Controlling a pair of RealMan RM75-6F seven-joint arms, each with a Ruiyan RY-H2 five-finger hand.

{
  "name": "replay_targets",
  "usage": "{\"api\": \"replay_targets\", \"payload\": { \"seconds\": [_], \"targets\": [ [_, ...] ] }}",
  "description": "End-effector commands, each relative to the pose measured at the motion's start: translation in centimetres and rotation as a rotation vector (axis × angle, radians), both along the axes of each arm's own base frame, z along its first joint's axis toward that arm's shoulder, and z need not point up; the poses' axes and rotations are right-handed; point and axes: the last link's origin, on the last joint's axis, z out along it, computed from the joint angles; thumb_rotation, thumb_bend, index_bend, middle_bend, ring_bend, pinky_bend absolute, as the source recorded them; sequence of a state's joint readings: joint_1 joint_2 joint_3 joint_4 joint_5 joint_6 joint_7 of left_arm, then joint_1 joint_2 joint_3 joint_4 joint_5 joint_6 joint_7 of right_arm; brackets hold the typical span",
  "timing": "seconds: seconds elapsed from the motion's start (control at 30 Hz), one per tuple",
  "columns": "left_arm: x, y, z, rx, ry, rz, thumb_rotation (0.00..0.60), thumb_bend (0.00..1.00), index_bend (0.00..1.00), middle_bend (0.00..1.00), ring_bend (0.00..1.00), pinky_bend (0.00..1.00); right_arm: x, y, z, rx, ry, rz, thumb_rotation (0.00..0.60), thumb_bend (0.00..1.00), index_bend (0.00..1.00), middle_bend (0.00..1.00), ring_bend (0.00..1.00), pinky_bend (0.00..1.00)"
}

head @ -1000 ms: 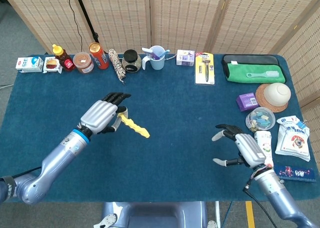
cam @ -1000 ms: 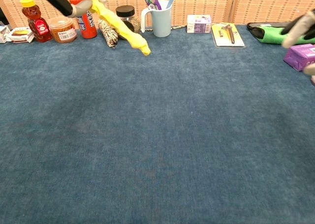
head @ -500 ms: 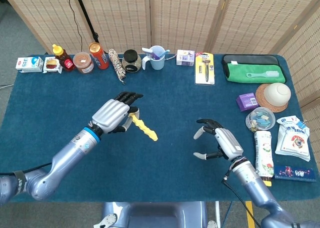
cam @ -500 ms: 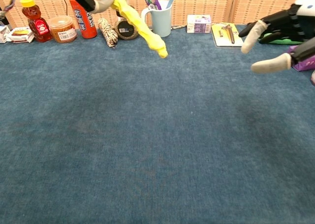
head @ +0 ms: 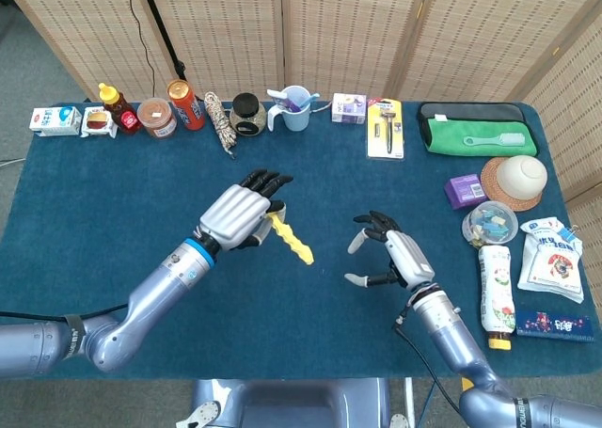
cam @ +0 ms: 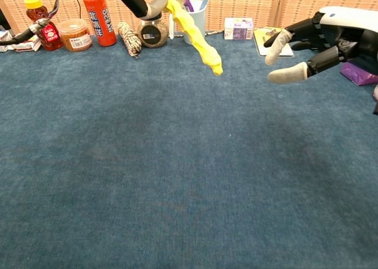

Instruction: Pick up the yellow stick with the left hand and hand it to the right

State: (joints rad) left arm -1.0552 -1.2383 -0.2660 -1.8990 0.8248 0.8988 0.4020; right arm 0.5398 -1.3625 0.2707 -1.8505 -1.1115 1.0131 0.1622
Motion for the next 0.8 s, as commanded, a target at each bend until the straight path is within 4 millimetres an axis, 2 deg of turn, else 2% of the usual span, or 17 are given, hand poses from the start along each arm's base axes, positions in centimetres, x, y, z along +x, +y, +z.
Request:
{"api": "replay_targets", "payload": {
  "seconds": [0.03, 0.8],
  "targets": [
    [0.3, 0.1, -0.3, 0.006, 0.005, -0.007, 0.6, 0.63, 0.6, 0.09, 0.01, 0.0, 0.4, -0.2, -0.3, 0.005, -0.011, -0.002, 0.6, 0.16, 0.49, 0.17, 0.0, 0.0],
    [2.2, 0.1, -1.6, 0.007, -0.003, -0.045, 0.6, 0.63, 0.6, 0.08, 0.01, 0.0, 2.1, -0.9, -2.6, 0.061, -0.056, -0.018, 0.6, 0.16, 0.52, 0.16, 0.0, 0.0]
  ]
}}
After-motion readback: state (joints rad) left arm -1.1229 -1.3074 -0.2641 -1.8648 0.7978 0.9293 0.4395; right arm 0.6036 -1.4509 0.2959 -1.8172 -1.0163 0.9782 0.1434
